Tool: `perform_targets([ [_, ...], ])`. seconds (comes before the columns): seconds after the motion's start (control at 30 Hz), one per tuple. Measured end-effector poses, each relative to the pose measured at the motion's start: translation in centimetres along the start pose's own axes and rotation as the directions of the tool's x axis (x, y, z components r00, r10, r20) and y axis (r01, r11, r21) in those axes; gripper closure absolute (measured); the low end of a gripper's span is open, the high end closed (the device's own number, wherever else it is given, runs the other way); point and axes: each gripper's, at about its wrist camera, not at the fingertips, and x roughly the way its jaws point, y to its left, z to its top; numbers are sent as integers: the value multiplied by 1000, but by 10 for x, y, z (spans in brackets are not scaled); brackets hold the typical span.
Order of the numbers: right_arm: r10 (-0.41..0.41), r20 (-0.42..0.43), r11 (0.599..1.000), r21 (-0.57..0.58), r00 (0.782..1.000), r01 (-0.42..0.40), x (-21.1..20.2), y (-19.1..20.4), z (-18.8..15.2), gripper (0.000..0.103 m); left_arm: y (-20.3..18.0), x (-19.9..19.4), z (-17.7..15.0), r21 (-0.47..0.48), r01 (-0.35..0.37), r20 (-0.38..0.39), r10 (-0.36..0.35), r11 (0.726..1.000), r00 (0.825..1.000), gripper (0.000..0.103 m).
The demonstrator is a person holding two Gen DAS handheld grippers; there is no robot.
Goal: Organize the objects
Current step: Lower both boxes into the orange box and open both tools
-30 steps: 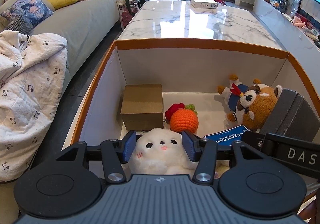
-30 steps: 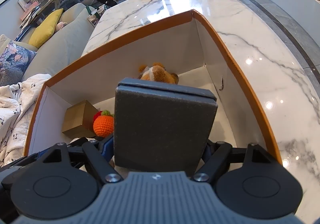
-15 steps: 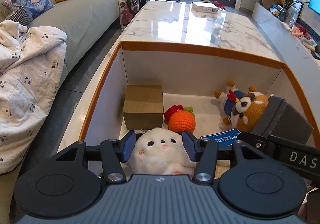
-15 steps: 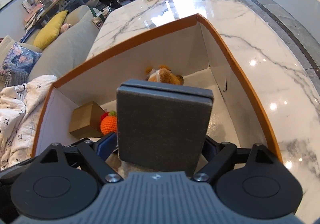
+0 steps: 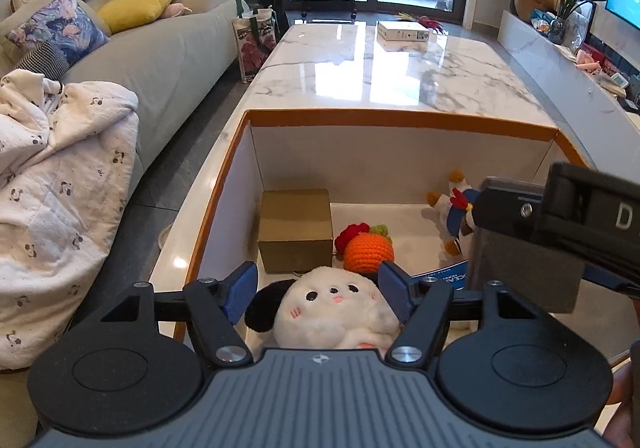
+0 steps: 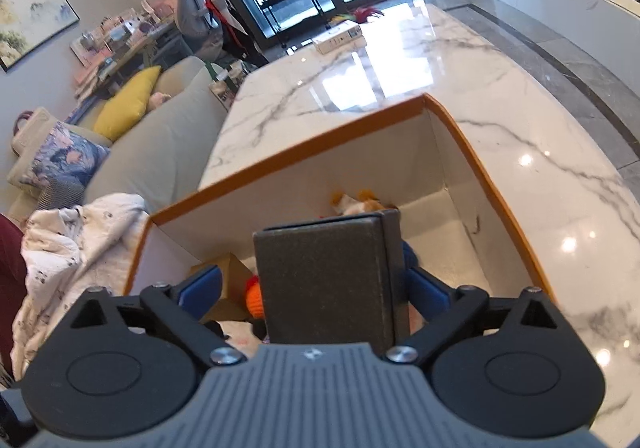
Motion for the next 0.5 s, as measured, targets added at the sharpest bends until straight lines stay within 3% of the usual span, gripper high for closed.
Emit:
perform_targets([
  [0.13,33,21,999,0,999,-33,-6,1,3,5,2,0,0,-3,-2,-5,2,1000,1000,24],
  [0.5,-32,-7,999,-18,999,32,-8,1,0,5,5,-9,-1,7,-6,5,5,1000,1000,24],
])
